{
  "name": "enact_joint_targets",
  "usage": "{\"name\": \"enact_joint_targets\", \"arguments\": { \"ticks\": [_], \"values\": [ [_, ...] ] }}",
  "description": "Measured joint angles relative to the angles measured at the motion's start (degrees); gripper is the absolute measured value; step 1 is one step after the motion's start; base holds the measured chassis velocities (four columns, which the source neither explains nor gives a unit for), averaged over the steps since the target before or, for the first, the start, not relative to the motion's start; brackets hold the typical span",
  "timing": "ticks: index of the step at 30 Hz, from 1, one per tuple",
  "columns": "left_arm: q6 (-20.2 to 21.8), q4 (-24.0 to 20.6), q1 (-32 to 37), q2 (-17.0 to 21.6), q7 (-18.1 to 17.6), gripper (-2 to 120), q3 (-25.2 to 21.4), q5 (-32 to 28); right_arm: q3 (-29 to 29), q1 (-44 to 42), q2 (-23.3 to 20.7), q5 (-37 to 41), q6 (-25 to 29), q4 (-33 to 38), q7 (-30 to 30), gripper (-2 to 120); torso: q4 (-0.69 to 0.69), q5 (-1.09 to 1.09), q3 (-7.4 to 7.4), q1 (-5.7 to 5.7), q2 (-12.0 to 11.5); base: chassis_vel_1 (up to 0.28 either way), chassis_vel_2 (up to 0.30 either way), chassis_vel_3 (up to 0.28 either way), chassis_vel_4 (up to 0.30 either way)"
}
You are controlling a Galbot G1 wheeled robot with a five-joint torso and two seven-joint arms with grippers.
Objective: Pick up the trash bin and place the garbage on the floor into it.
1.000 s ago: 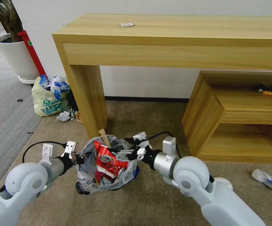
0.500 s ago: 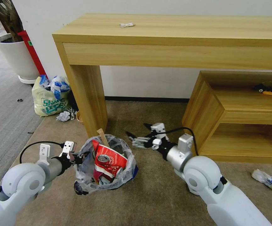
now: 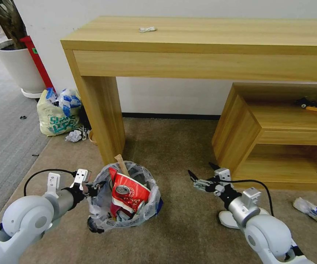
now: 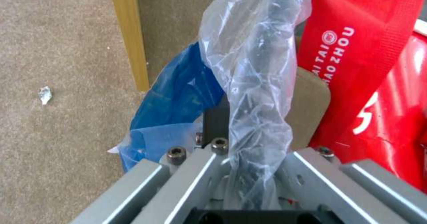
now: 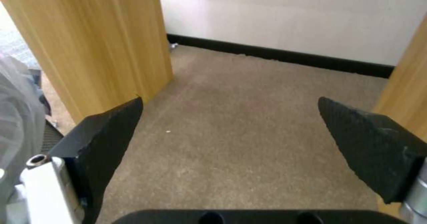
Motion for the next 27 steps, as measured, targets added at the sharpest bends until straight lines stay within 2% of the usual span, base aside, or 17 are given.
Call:
{"name": "enact_joint_targets", "arguments": {
  "ticks": [7, 18, 27],
  "values": [
    [0.0, -0.1, 0.2, -0.1, 1.4, 0, 0.0, 0.7, 0.3, -0.7, 0.0, 0.2, 0.0, -0.2, 0.2, 100, 0.01, 0.00, 0.00, 0.00, 0.0, -0.063, -0.067, 0.070, 0.071],
    [0.0, 0.2, 0.2, -0.6, 2.4, 0, 0.1, 1.3, 0.5, -1.5, -0.7, 0.0, -0.1, -0.7, 0.4, 100, -0.01, 0.01, 0.01, 0.00, 0.0, -0.166, -0.156, 0.152, 0.145],
    [0.0, 0.4, 0.2, -1.0, 2.5, 0, 0.3, 1.6, 1.4, -2.2, -2.4, -1.6, 0.1, -2.3, -2.0, 100, 0.00, 0.01, 0.01, 0.00, 0.0, -0.111, -0.126, 0.132, 0.127]
  ]
}}
